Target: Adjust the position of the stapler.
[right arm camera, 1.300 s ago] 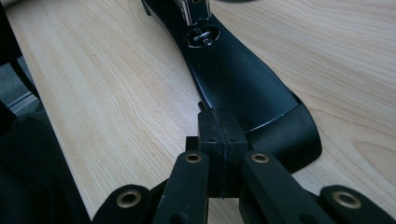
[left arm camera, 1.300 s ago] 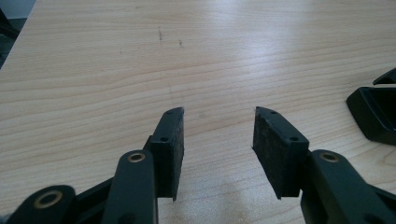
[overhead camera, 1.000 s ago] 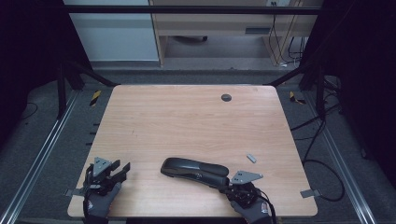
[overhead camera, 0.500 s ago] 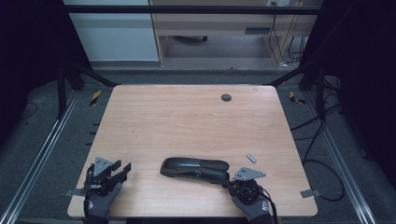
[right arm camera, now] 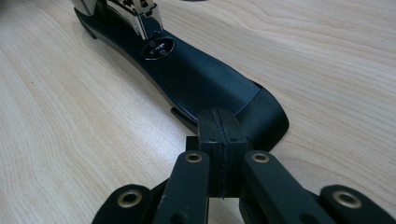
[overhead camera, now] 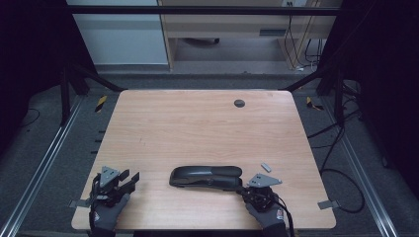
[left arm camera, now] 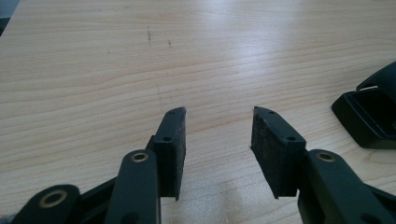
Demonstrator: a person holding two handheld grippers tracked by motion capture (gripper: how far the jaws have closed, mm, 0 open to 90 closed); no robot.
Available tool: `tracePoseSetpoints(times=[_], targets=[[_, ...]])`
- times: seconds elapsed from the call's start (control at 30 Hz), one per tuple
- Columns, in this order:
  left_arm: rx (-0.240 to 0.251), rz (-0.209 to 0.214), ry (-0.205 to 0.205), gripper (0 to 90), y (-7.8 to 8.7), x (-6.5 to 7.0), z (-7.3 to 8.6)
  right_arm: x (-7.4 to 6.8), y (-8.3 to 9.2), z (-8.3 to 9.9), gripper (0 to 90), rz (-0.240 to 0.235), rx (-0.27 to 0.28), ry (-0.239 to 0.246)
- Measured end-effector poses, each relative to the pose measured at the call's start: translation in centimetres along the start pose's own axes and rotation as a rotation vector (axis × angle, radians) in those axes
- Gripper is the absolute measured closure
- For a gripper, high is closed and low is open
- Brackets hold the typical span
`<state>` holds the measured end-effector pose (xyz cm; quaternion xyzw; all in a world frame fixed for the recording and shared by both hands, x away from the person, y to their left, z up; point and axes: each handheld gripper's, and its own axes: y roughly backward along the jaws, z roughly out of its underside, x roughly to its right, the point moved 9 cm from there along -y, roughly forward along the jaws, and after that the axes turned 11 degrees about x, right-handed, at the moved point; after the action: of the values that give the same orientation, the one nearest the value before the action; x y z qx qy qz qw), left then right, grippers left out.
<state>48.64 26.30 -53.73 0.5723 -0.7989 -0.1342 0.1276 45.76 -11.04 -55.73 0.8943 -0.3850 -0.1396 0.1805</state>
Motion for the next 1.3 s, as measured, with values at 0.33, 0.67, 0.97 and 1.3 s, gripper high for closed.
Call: tracePoseSetpoints(times=[0.33, 0.67, 0.97, 1.3], targets=[[0.008, 0.012, -0.002, 62.1, 0.1, 0.3, -0.1, 0.4, -0.1, -0.3, 90.0, 0.021, 0.016, 0.006], [0.024, 0.055, -0.017, 87.2, -0.3, 2.2, -1.2, 1.5, 0.9, -0.9, 90.0, 0.054, 0.066, -0.019], [0.026, 0.109, -0.053, 89.8, -2.8, 5.1, -2.9, 2.2, 1.1, -1.4, 90.0, 0.084, 0.092, -0.020], [0.005, 0.159, -0.069, 89.8, -5.1, 7.3, -3.3, 1.7, 0.9, -1.1, 90.0, 0.062, 0.077, -0.026]])
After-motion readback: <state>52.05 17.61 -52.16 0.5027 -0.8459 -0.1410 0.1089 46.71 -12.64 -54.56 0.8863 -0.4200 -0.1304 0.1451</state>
